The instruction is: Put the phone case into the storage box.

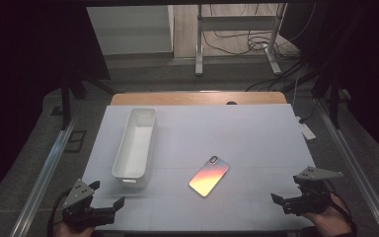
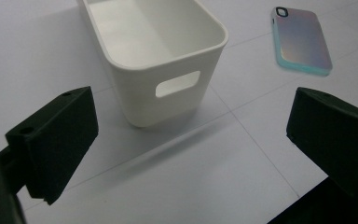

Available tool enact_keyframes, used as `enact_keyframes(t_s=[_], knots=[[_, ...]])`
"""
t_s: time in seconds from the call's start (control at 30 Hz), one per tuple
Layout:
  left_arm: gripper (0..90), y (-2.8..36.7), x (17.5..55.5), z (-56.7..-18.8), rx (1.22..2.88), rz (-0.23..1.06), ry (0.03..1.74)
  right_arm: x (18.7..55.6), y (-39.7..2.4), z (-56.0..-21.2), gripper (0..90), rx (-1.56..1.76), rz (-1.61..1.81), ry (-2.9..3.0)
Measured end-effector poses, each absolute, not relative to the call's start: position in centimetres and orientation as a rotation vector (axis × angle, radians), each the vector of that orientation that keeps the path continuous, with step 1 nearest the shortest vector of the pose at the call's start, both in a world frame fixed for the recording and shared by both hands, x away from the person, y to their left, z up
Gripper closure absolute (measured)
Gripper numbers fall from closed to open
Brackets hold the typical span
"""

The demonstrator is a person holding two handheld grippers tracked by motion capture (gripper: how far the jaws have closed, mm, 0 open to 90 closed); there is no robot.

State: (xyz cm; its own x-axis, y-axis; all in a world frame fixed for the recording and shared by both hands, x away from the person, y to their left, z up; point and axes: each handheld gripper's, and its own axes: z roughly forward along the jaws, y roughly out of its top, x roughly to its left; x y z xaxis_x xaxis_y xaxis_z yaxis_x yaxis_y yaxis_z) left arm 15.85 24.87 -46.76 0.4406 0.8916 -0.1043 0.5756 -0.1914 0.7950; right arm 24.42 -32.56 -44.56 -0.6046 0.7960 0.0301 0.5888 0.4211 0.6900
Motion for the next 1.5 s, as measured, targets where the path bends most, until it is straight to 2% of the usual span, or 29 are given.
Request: enact_keyframes(t_s=[1.5], knots=[[2.9,24.9,15.9,-46.8,1.881,0.492,1.246,27.6,-29.5,-44.3,0.0,1.097,1.003,2.471]])
